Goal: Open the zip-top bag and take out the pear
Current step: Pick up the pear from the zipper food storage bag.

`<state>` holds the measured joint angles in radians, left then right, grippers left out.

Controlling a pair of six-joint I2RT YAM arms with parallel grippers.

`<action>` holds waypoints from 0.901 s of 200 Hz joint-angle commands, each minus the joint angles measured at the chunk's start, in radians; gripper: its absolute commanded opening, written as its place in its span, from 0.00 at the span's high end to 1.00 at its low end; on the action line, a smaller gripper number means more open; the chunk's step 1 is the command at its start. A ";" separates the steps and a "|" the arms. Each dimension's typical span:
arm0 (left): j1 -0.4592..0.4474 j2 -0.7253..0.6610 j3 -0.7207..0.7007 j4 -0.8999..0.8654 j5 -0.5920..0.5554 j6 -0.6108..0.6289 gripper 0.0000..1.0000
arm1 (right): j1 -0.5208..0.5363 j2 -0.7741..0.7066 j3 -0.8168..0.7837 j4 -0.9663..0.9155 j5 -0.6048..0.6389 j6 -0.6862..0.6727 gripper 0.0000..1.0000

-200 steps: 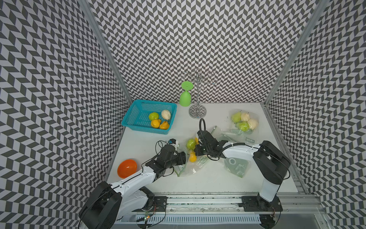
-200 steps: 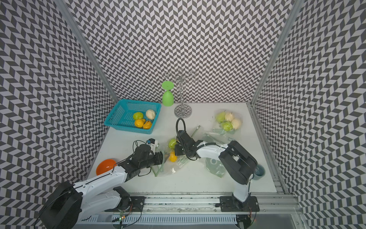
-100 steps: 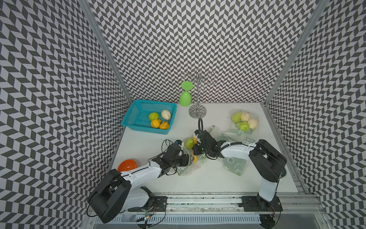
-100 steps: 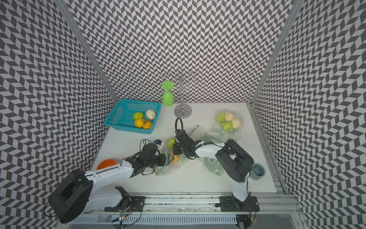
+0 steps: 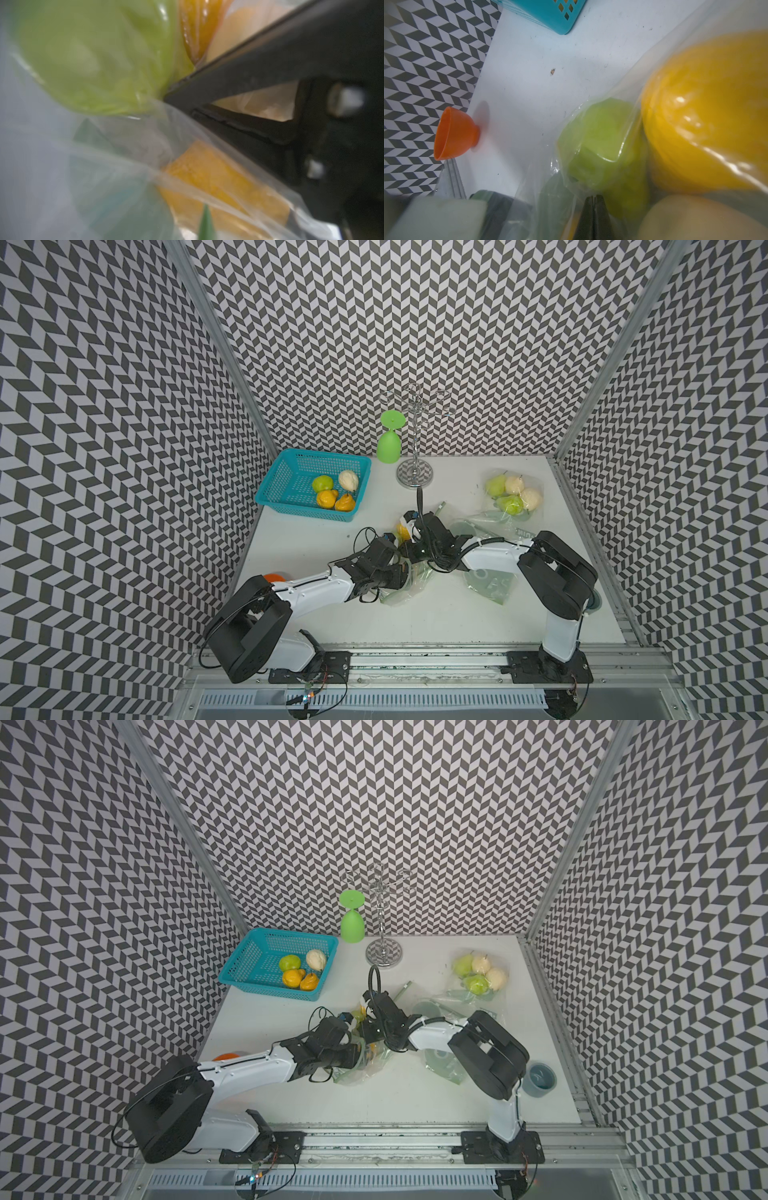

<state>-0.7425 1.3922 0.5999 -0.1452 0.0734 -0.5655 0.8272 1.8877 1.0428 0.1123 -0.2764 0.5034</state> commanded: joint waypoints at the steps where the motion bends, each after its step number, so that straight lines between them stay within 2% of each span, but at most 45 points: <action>1: -0.007 0.040 0.050 0.024 -0.087 0.013 0.14 | 0.059 0.030 -0.053 -0.038 -0.187 0.013 1.00; 13: -0.008 0.037 0.058 0.014 -0.095 0.023 0.24 | 0.059 0.017 -0.067 -0.025 -0.196 0.020 1.00; 34: -0.008 0.010 0.050 0.016 -0.089 0.032 0.36 | 0.058 0.007 -0.076 -0.020 -0.195 0.027 1.00; 75: -0.009 -0.103 0.014 -0.015 -0.068 0.038 0.46 | 0.030 -0.002 -0.097 -0.039 -0.136 0.057 1.00; 114: -0.005 -0.211 -0.007 -0.077 -0.009 0.050 0.47 | -0.024 -0.031 -0.137 -0.035 -0.081 0.097 1.00; 150: 0.000 -0.265 -0.029 -0.091 0.013 0.049 0.49 | -0.029 -0.046 -0.141 -0.027 -0.084 0.100 1.00; 180: -0.007 -0.226 -0.023 -0.051 0.048 0.044 0.38 | -0.029 -0.046 -0.140 -0.024 -0.087 0.097 1.00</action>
<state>-0.7456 1.1393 0.5789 -0.2317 0.0910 -0.5312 0.8021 1.8294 0.9318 0.1783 -0.3542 0.5732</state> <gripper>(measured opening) 0.593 0.047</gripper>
